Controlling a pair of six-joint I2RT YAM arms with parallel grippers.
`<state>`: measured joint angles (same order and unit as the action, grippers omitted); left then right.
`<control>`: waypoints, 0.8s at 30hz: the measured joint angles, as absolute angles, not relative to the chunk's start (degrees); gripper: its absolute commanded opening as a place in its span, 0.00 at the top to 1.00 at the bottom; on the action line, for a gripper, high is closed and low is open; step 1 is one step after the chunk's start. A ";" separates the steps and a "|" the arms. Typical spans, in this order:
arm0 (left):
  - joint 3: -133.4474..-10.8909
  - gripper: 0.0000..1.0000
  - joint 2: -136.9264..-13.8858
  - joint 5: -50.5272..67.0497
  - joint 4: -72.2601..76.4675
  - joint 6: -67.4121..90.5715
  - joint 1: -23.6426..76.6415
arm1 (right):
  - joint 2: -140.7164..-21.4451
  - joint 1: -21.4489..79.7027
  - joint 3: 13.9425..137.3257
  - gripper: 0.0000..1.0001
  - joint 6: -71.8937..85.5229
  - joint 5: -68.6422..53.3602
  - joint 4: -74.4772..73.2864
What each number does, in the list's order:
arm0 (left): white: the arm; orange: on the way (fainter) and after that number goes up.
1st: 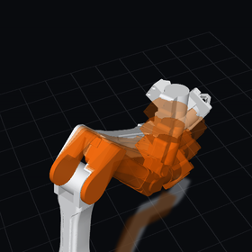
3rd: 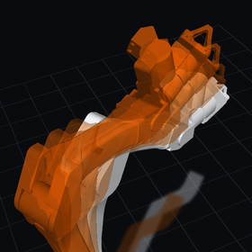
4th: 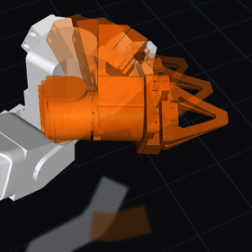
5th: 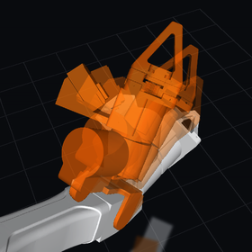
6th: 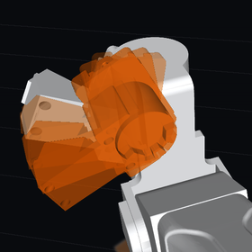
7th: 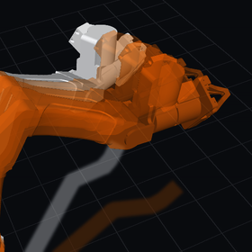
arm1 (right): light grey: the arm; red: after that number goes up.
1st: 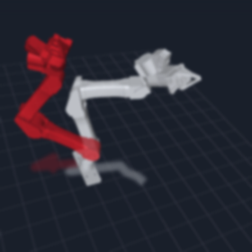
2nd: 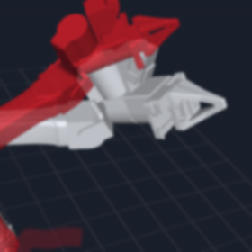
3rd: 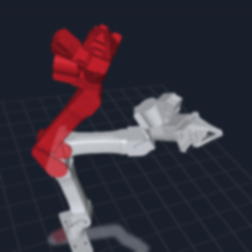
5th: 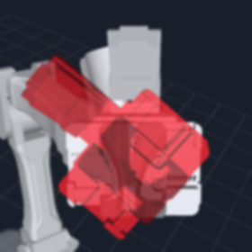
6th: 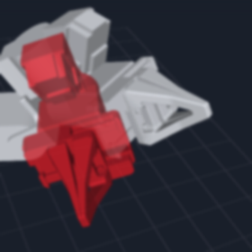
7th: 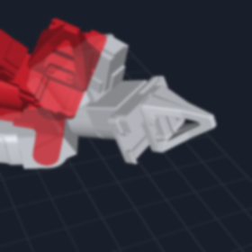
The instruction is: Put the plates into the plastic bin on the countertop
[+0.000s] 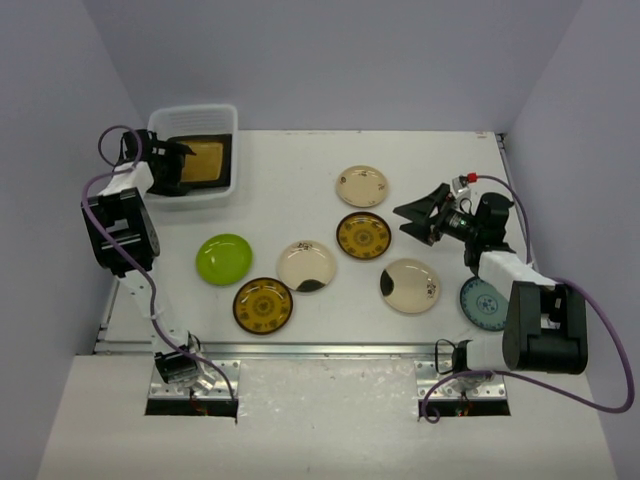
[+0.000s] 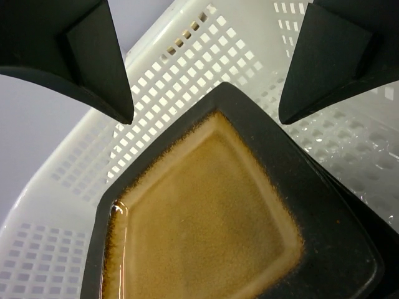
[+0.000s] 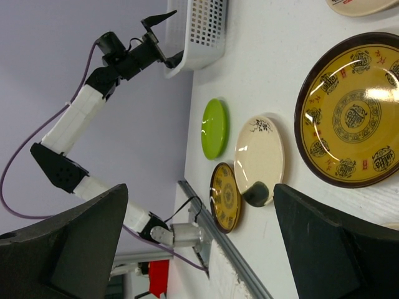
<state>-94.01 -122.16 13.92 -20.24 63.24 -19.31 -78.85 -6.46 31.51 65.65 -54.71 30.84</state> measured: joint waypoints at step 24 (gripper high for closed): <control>-67.61 0.00 -64.82 24.91 -14.11 43.58 0.02 | -91.28 30.44 41.74 0.14 47.43 -22.85 9.13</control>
<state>-67.61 -64.82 24.91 -14.11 43.58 0.02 -91.28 30.44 41.74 47.43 -22.85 9.13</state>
